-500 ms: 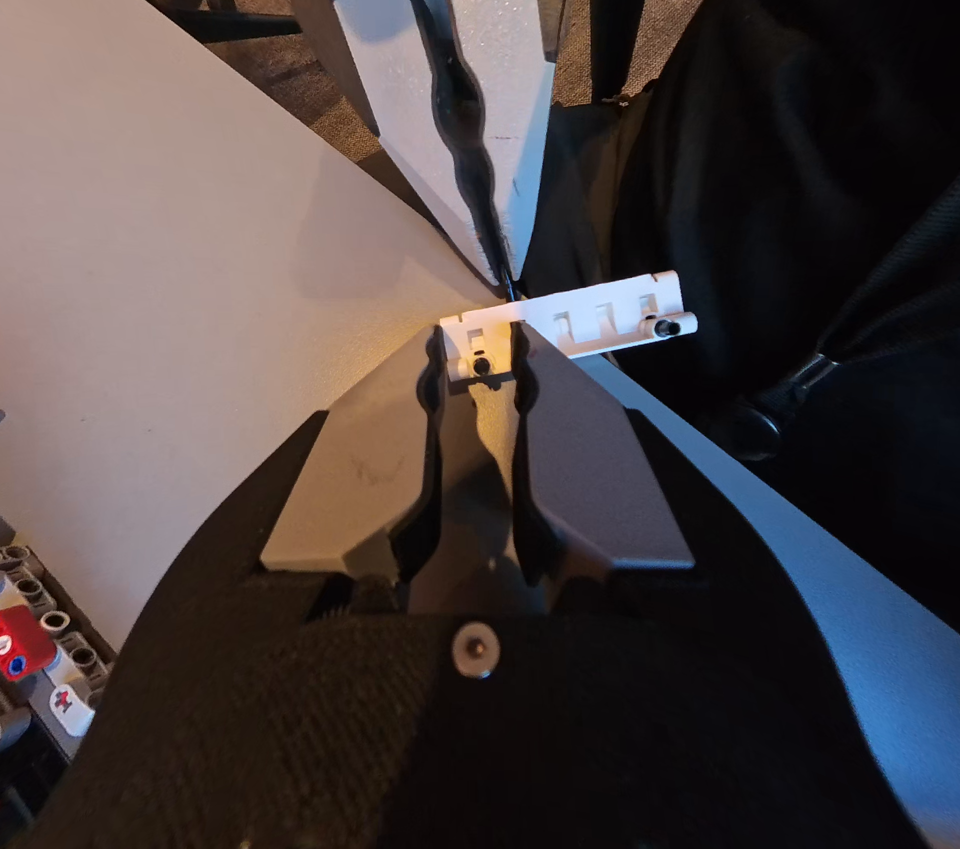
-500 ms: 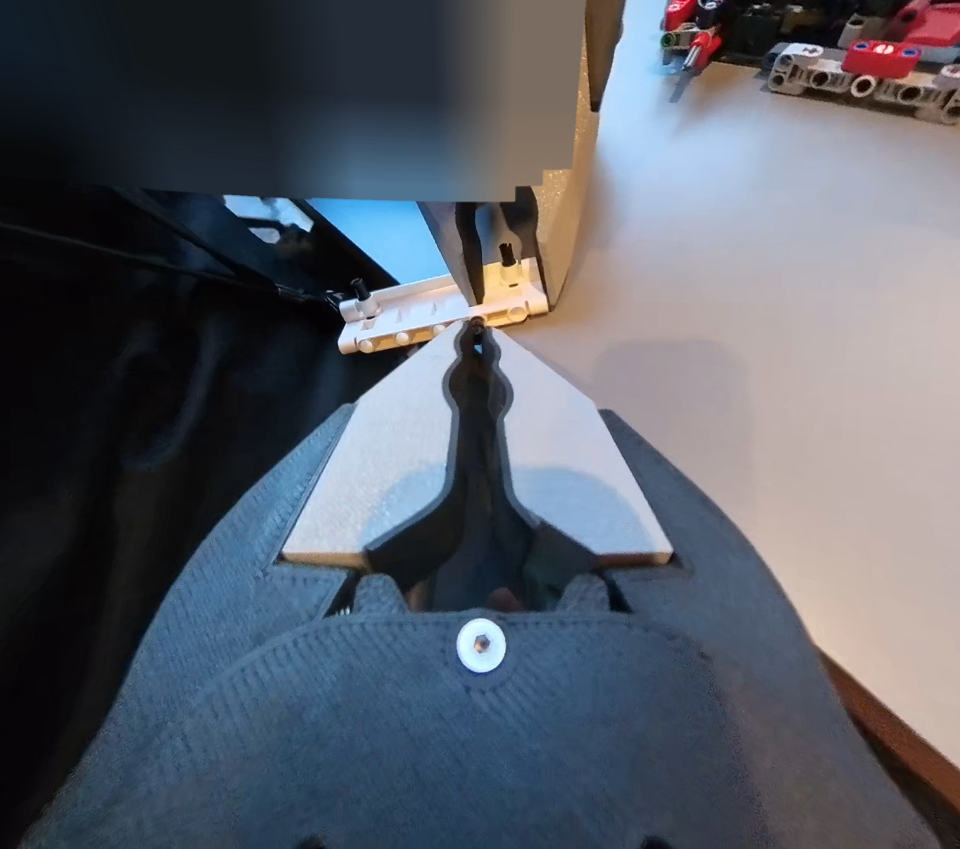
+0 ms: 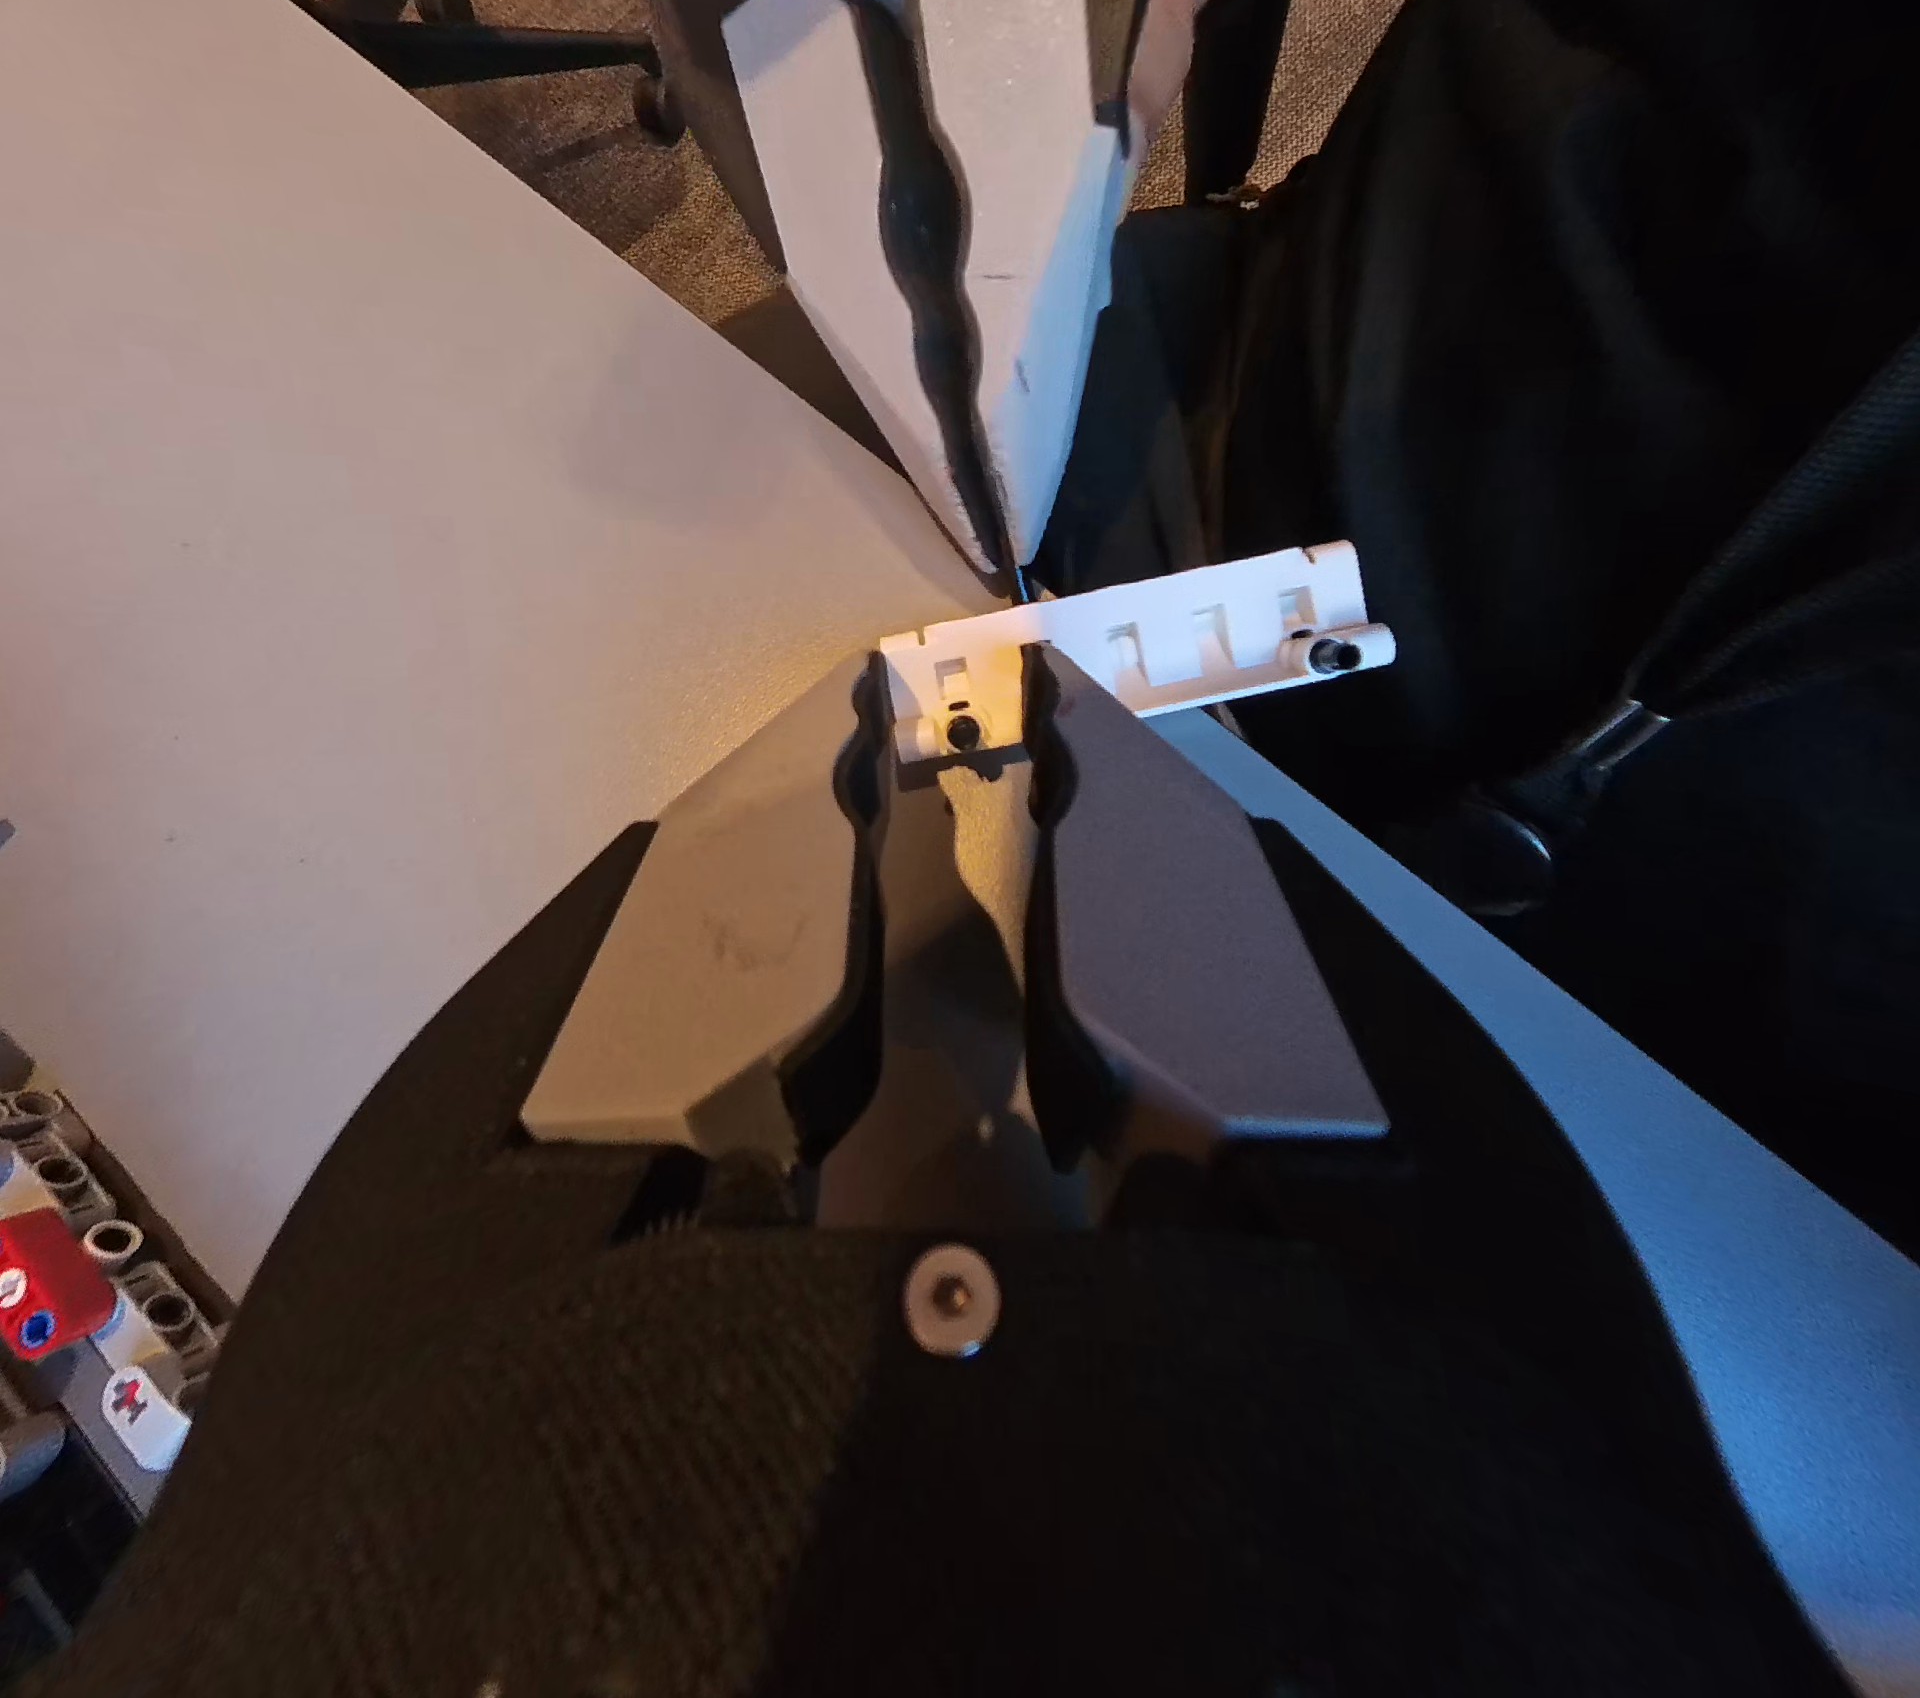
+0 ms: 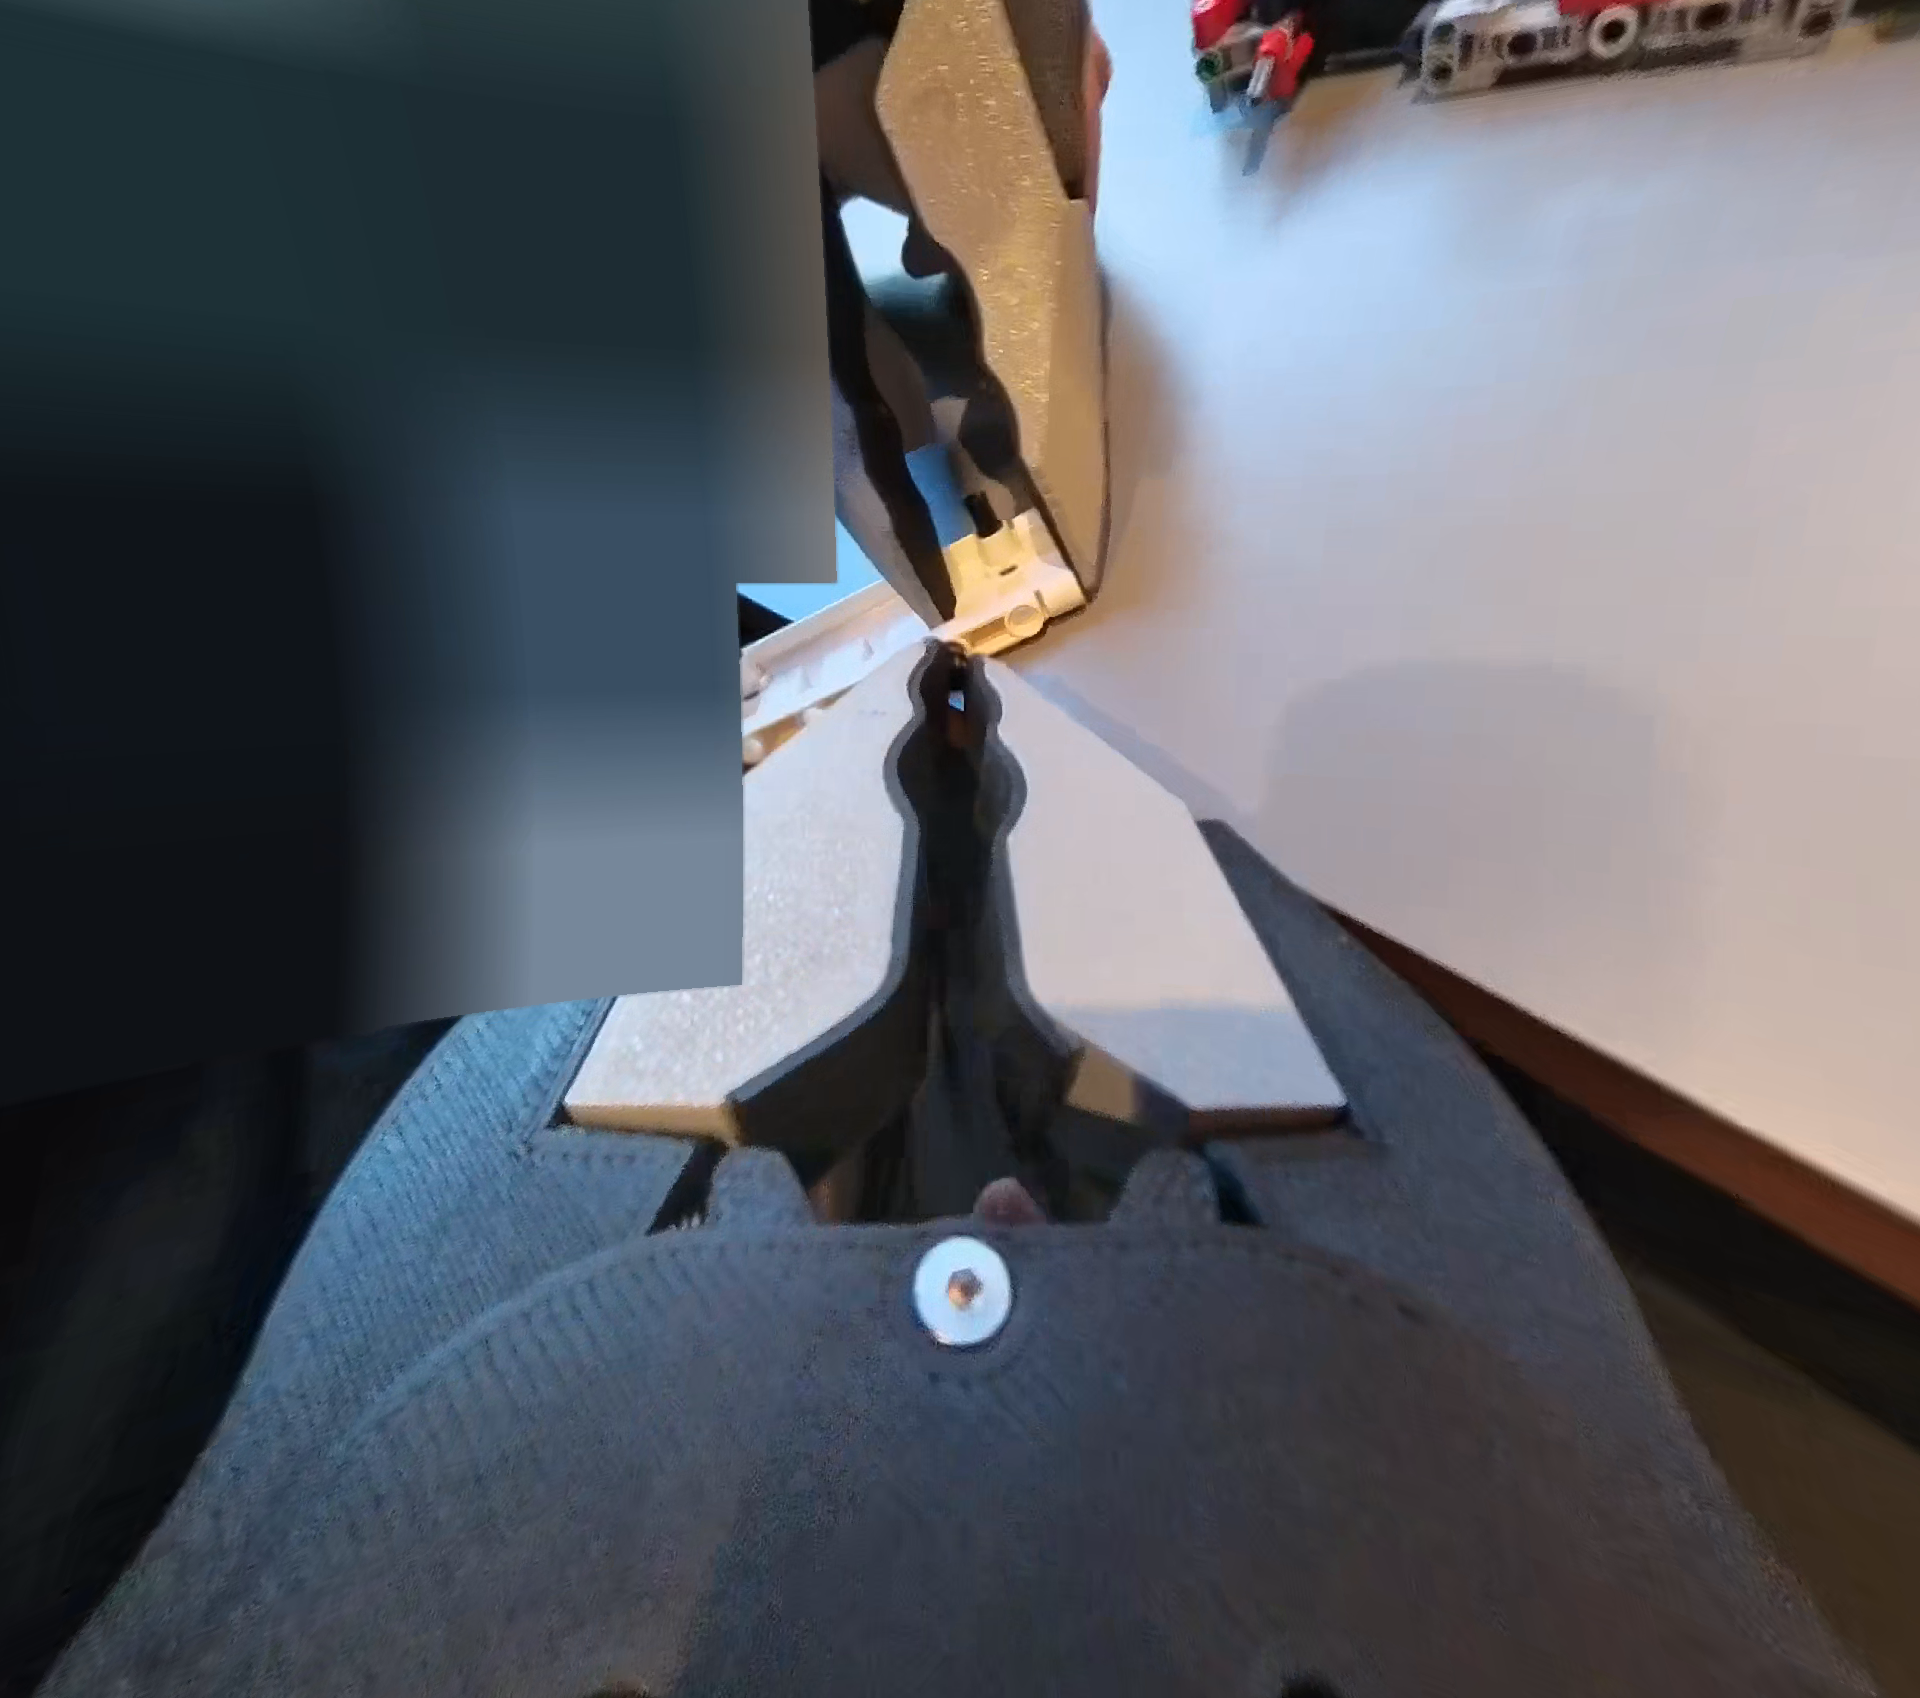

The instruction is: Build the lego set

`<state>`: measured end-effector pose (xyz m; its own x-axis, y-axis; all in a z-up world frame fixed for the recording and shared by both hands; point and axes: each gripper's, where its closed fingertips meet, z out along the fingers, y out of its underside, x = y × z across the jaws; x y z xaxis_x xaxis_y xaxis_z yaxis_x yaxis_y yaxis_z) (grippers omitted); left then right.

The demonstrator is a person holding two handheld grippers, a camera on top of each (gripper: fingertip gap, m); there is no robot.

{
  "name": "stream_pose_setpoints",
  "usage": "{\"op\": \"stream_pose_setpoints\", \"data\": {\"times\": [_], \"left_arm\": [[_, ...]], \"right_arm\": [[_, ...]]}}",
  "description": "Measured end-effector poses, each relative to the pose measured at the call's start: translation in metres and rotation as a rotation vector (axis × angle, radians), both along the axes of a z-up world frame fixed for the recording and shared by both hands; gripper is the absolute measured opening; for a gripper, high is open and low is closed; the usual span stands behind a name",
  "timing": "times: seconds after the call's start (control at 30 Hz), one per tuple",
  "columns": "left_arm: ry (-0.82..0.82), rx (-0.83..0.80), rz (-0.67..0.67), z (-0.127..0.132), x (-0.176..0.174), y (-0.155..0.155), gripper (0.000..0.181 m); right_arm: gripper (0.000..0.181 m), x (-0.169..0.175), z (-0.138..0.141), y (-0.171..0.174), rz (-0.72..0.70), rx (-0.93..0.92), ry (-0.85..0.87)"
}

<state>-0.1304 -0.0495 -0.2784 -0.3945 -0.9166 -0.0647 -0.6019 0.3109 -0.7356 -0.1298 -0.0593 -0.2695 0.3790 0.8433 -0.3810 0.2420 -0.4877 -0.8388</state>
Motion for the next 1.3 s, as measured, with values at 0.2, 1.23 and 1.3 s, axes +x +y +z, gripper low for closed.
{"op": "stream_pose_setpoints", "data": {"times": [0.2, 1.23, 1.3], "left_arm": [[-0.001, 0.003, 0.0, 0.0, 0.0, 0.0, 0.023], [-0.01, 0.014, 0.014, 0.0, 0.001, 0.003, 0.023], [-0.009, 0.013, 0.014, 0.0, 0.001, 0.003, 0.023]], "right_arm": [[0.001, 0.0, 0.0, -0.001, 0.118, 0.232, -0.107], [0.001, 0.0, 0.0, 0.0, 0.152, 0.268, -0.098], [0.0, 0.005, 0.005, 0.002, 0.133, 0.266, -0.071]]}}
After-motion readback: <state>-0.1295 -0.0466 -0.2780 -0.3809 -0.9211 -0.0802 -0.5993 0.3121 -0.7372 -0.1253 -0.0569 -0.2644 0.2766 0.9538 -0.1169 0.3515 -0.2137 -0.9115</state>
